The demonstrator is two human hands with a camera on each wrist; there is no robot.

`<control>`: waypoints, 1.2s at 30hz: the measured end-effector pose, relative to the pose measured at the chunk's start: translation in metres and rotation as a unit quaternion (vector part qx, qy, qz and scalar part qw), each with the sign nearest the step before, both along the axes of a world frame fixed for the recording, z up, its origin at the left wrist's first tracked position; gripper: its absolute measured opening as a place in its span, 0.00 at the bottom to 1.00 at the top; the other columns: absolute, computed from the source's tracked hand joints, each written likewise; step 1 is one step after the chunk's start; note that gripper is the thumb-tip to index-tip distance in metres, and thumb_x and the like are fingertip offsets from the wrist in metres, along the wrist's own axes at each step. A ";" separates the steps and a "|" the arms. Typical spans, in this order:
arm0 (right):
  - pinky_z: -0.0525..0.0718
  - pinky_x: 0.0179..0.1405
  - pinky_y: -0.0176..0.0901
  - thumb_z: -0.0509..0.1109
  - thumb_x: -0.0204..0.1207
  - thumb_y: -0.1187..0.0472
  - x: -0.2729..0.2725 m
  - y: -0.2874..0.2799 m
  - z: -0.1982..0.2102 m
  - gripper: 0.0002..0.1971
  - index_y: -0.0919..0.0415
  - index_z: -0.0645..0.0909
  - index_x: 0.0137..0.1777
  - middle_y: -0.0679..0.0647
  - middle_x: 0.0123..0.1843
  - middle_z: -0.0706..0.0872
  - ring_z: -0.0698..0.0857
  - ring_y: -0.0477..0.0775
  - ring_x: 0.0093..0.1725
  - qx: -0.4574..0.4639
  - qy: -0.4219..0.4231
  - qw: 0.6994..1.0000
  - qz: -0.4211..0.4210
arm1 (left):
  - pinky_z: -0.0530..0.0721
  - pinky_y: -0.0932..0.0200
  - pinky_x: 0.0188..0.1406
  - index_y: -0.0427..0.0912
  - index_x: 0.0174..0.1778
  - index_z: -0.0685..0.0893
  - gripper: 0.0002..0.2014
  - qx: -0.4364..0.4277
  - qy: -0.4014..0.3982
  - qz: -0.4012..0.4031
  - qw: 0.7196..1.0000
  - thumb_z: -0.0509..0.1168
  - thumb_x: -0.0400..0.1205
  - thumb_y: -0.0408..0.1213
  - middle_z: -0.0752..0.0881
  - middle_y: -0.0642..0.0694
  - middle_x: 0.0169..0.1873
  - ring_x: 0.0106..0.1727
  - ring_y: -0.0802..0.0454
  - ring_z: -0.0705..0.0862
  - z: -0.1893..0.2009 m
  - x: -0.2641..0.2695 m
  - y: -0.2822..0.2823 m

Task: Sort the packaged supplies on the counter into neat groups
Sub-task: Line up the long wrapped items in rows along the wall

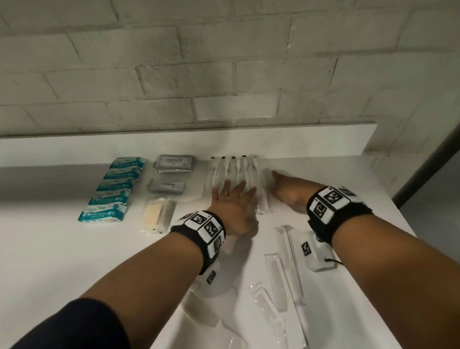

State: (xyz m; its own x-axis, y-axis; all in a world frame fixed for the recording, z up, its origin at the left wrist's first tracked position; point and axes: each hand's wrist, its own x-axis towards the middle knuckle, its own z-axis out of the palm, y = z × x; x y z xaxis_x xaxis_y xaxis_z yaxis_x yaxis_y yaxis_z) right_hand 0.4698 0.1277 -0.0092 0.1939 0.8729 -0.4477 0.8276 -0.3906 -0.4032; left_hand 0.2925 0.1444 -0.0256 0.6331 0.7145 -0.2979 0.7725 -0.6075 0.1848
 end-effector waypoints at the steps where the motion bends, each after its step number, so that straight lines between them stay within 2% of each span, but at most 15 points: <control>1: 0.60 0.81 0.52 0.54 0.86 0.54 0.005 -0.008 0.002 0.30 0.58 0.49 0.85 0.60 0.85 0.58 0.61 0.62 0.82 -0.011 -0.001 1.000 -0.004 | 0.42 0.31 0.80 0.54 0.84 0.50 0.42 0.009 -0.014 -0.007 1.000 0.62 0.77 0.56 0.47 0.47 0.85 0.84 0.37 0.40 -0.001 -0.003 -0.002; 3: 0.63 0.78 0.44 0.56 0.86 0.56 0.014 -0.026 0.007 0.29 0.58 0.53 0.85 0.58 0.85 0.59 0.62 0.60 0.82 -0.010 -0.007 1.000 0.010 | 0.59 0.38 0.79 0.48 0.80 0.64 0.33 0.043 -0.064 -0.033 0.996 0.63 0.78 0.50 0.64 0.42 0.80 0.82 0.35 0.59 0.001 -0.007 -0.007; 5: 0.68 0.68 0.31 0.60 0.85 0.60 0.019 -0.047 0.010 0.29 0.59 0.57 0.84 0.56 0.84 0.62 0.66 0.58 0.80 -0.009 0.015 1.000 0.020 | 0.76 0.45 0.66 0.46 0.68 0.78 0.20 0.056 -0.129 -0.062 0.988 0.63 0.79 0.42 0.79 0.43 0.64 0.66 0.41 0.78 0.008 -0.008 -0.019; 6: 0.69 0.67 0.31 0.61 0.84 0.60 0.022 -0.059 0.010 0.29 0.58 0.57 0.84 0.56 0.83 0.63 0.66 0.57 0.80 -0.009 0.023 0.999 0.028 | 0.80 0.48 0.60 0.46 0.61 0.82 0.15 0.040 -0.145 -0.082 0.985 0.62 0.79 0.41 0.82 0.45 0.57 0.59 0.44 0.81 0.014 -0.008 -0.031; 9: 0.71 0.69 0.29 0.67 0.81 0.59 0.019 -0.100 0.007 0.34 0.47 0.55 0.84 0.48 0.84 0.59 0.62 0.52 0.82 0.004 0.027 0.995 0.094 | 0.81 0.50 0.56 0.49 0.54 0.84 0.11 -0.036 -0.096 -0.166 0.981 0.65 0.77 0.43 0.83 0.50 0.50 0.54 0.49 0.82 0.025 -0.009 -0.071; 11: 0.64 0.78 0.40 0.67 0.80 0.58 0.009 -0.122 -0.001 0.37 0.36 0.51 0.82 0.46 0.86 0.49 0.54 0.51 0.85 -0.001 -0.044 0.982 0.182 | 0.80 0.51 0.59 0.50 0.57 0.84 0.14 -0.067 -0.051 -0.208 0.975 0.67 0.76 0.44 0.82 0.50 0.55 0.57 0.50 0.81 0.026 -0.010 -0.094; 13: 0.62 0.80 0.52 0.62 0.83 0.58 0.002 -0.142 -0.008 0.34 0.34 0.52 0.82 0.48 0.87 0.41 0.48 0.55 0.85 0.000 -0.131 0.961 0.243 | 0.78 0.55 0.61 0.52 0.63 0.83 0.18 -0.039 -0.034 -0.230 0.972 0.69 0.76 0.46 0.79 0.52 0.62 0.63 0.51 0.78 0.022 -0.013 -0.106; 15: 0.65 0.79 0.54 0.62 0.83 0.55 0.003 -0.152 -0.009 0.30 0.39 0.57 0.82 0.49 0.87 0.40 0.51 0.57 0.85 0.022 -0.165 0.960 0.227 | 0.77 0.54 0.58 0.54 0.66 0.80 0.21 0.012 -0.012 -0.210 0.977 0.68 0.76 0.50 0.78 0.51 0.62 0.62 0.49 0.77 0.017 -0.019 -0.108; 18: 0.72 0.72 0.60 0.68 0.79 0.51 0.011 -0.166 -0.005 0.22 0.51 0.71 0.72 0.50 0.86 0.51 0.61 0.59 0.81 0.040 -0.232 0.956 0.177 | 0.78 0.52 0.54 0.50 0.61 0.80 0.20 0.059 0.015 -0.132 0.989 0.68 0.75 0.54 0.78 0.48 0.57 0.60 0.45 0.78 0.017 -0.030 -0.106; 21: 0.77 0.57 0.52 0.69 0.77 0.56 0.018 -0.183 -0.007 0.16 0.56 0.75 0.63 0.53 0.68 0.75 0.75 0.58 0.63 0.099 -0.272 0.937 0.195 | 0.79 0.49 0.55 0.47 0.59 0.78 0.23 0.059 0.043 -0.072 0.995 0.68 0.74 0.57 0.77 0.47 0.55 0.58 0.46 0.78 0.018 -0.035 -0.102; 23: 0.76 0.51 0.49 0.68 0.77 0.59 0.019 -0.194 -0.008 0.16 0.55 0.75 0.64 0.52 0.62 0.77 0.77 0.58 0.57 0.114 -0.258 0.937 0.204 | 0.80 0.49 0.54 0.45 0.58 0.78 0.25 0.056 0.063 -0.057 0.995 0.68 0.74 0.59 0.78 0.46 0.53 0.56 0.45 0.78 0.017 -0.035 -0.100; 28: 0.73 0.39 0.48 0.58 0.78 0.68 0.002 -0.212 -0.010 0.16 0.61 0.71 0.65 0.57 0.60 0.76 0.80 0.60 0.54 0.089 -0.360 0.896 0.244 | 0.76 0.53 0.47 0.43 0.50 0.74 0.18 0.008 0.076 -0.060 0.995 0.66 0.78 0.54 0.79 0.46 0.47 0.48 0.45 0.78 0.021 -0.038 -0.104; 32: 0.74 0.43 0.47 0.56 0.78 0.68 0.002 -0.215 -0.002 0.13 0.61 0.74 0.60 0.58 0.58 0.78 0.81 0.60 0.53 0.070 -0.290 0.936 0.189 | 0.69 0.57 0.35 0.46 0.44 0.70 0.06 -0.013 0.008 -0.035 0.999 0.62 0.82 0.40 0.79 0.50 0.38 0.42 0.47 0.77 0.023 -0.054 -0.110; 35: 0.71 0.38 0.43 0.61 0.80 0.62 0.000 -0.222 0.014 0.01 0.56 0.74 0.49 0.56 0.51 0.81 0.78 0.56 0.47 0.027 -0.135 0.981 0.137 | 0.75 0.56 0.40 0.50 0.51 0.69 0.06 -0.036 -0.013 0.013 0.999 0.58 0.82 0.35 0.81 0.50 0.41 0.41 0.49 0.80 0.030 -0.073 -0.109; 36: 0.70 0.35 0.42 0.63 0.80 0.56 -0.004 -0.228 0.018 0.05 0.55 0.73 0.45 0.55 0.47 0.81 0.77 0.56 0.45 0.028 -0.086 0.988 0.127 | 0.76 0.55 0.41 0.51 0.53 0.70 0.07 -0.041 -0.012 0.027 0.999 0.57 0.82 0.35 0.82 0.51 0.42 0.41 0.50 0.81 0.033 -0.081 -0.110</control>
